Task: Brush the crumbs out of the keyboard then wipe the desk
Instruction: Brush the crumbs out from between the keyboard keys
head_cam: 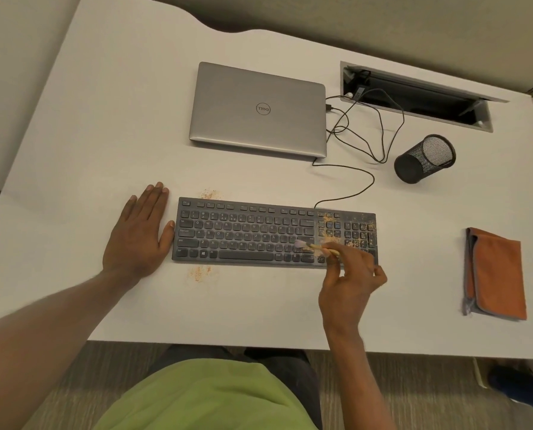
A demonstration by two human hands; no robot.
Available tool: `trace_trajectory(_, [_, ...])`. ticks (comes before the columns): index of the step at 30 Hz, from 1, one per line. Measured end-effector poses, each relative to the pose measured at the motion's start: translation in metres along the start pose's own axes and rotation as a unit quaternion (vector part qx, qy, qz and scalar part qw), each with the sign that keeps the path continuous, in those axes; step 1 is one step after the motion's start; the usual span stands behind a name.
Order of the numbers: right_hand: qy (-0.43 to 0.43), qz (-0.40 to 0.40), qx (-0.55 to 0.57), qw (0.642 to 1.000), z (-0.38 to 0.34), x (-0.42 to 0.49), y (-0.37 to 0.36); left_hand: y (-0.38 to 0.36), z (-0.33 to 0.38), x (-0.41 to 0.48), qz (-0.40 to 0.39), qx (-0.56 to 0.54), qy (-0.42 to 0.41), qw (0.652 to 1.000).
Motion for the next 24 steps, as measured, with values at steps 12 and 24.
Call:
trace_trajectory(12, [0.044, -0.095, 0.031, 0.994, -0.012, 0.003, -0.016, 0.0, -0.001, 0.0, -0.003, 0.001, -0.002, 1.0])
trace_trajectory(24, [0.034, -0.032, 0.032, 0.998, -0.009, 0.011, 0.016, 0.0, 0.0, 0.0, 0.0, 0.004, -0.002, 1.0])
Point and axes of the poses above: each hand's wrist, its own x-axis towards the middle knuckle, its own y-axis out of the back of the hand, z = x × y, the point moved 8 cm from there along x, towards the middle knuckle, and after that the axes turned 14 degrees about x, right-handed, at the moved point
